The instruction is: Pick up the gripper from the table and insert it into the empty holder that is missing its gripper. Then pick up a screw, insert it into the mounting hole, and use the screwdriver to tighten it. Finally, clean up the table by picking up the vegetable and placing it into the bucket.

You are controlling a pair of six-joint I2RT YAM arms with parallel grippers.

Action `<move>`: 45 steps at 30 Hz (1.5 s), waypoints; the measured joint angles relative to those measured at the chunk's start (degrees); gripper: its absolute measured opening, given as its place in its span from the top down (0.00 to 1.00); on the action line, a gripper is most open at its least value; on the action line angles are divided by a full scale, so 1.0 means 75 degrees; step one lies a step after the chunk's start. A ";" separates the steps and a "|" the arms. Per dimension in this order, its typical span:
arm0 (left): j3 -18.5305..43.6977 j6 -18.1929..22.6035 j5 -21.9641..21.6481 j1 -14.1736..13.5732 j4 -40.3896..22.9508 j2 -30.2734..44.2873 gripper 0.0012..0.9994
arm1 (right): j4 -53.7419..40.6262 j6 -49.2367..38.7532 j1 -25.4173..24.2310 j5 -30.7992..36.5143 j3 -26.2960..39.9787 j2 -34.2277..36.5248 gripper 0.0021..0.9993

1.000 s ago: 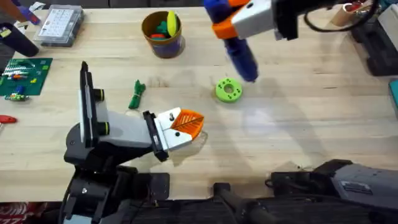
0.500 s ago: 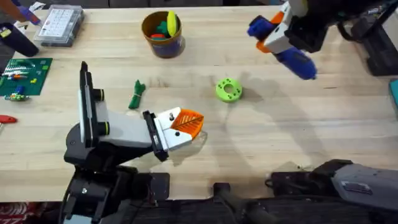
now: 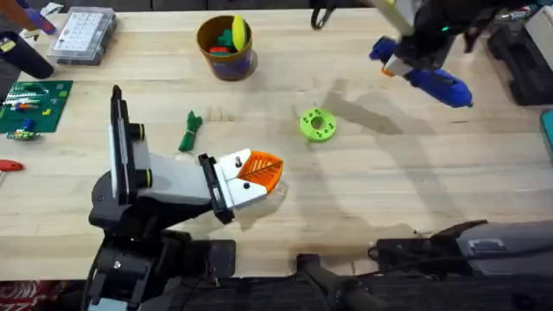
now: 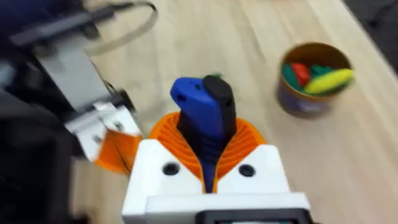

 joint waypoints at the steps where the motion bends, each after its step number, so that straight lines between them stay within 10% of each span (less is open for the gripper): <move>1: 0.0000 -0.0002 0.0000 0.0000 0.0000 0.0002 0.99 | 0.0012 -0.0103 -0.0040 0.0009 -0.0009 0.0180 0.95; 14: 0.0000 0.0001 0.0000 0.0000 0.0000 -0.0001 0.99 | 0.0414 -0.1053 -0.0354 0.0010 -0.0036 0.2875 0.96; 45: 0.0000 0.0001 0.0000 0.0000 0.0000 -0.0001 0.99 | 0.0414 -0.1053 -0.0354 0.0010 -0.0036 0.2875 0.96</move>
